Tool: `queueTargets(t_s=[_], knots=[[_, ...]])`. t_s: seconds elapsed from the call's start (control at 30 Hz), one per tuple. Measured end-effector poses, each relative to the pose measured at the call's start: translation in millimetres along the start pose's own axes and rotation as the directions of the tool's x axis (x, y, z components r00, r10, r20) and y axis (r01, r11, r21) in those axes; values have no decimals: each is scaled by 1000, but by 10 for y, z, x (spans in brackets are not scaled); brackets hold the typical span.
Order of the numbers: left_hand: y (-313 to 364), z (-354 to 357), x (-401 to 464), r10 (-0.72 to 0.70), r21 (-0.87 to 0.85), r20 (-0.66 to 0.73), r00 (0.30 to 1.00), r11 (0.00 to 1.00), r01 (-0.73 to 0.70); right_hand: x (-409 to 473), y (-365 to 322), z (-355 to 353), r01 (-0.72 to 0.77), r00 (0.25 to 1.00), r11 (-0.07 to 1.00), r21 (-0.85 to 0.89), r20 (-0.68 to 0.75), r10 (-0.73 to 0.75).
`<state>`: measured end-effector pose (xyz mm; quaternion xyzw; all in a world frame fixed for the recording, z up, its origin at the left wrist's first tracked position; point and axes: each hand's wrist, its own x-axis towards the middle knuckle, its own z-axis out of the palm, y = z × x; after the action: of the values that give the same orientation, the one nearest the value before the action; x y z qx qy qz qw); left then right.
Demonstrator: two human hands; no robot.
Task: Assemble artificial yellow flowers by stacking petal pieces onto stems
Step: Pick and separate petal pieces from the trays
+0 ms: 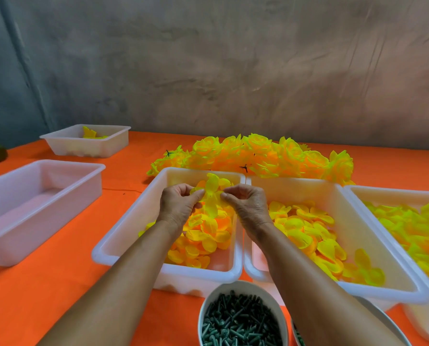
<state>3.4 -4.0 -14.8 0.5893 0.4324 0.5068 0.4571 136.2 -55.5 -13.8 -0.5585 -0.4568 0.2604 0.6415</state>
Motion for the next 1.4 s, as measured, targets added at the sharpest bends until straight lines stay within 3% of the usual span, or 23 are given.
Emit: queueTargets(t_s=[0.17, 0.33, 0.5, 0.93, 1.1, 1.23, 1.4], knots=[[-43, -9, 8, 6, 143, -8, 1000, 990, -4, -14, -30, 10, -7, 1000, 999, -51, -5, 7], [-4, 6, -7, 31, 86, -8, 1000, 996, -30, 16, -88, -27, -52, 998, 994, -95, 13, 54], [80, 52, -75, 1, 92, 90, 996, 996, -9, -41, -86, -135, -78, 995, 987, -139, -79, 67], [63, 29, -127, 11, 48, 203, 979, 999, -21, -116, -144, -174, -100, 990, 969, -224, -122, 74], [34, 11, -91, -18, 201, 229, 973, 979, -29, -137, -193, -467, -114, 981, 973, -200, -175, 79], [31, 23, -108, -35, 407, 310, 950, 908, -100, -199, -212, -767, -118, 975, 974, -196, -208, 76], [32, 2, -112, -91, 464, 316, 944, 883, -70, -304, -215, -1145, -158, 971, 967, -198, -211, 115]])
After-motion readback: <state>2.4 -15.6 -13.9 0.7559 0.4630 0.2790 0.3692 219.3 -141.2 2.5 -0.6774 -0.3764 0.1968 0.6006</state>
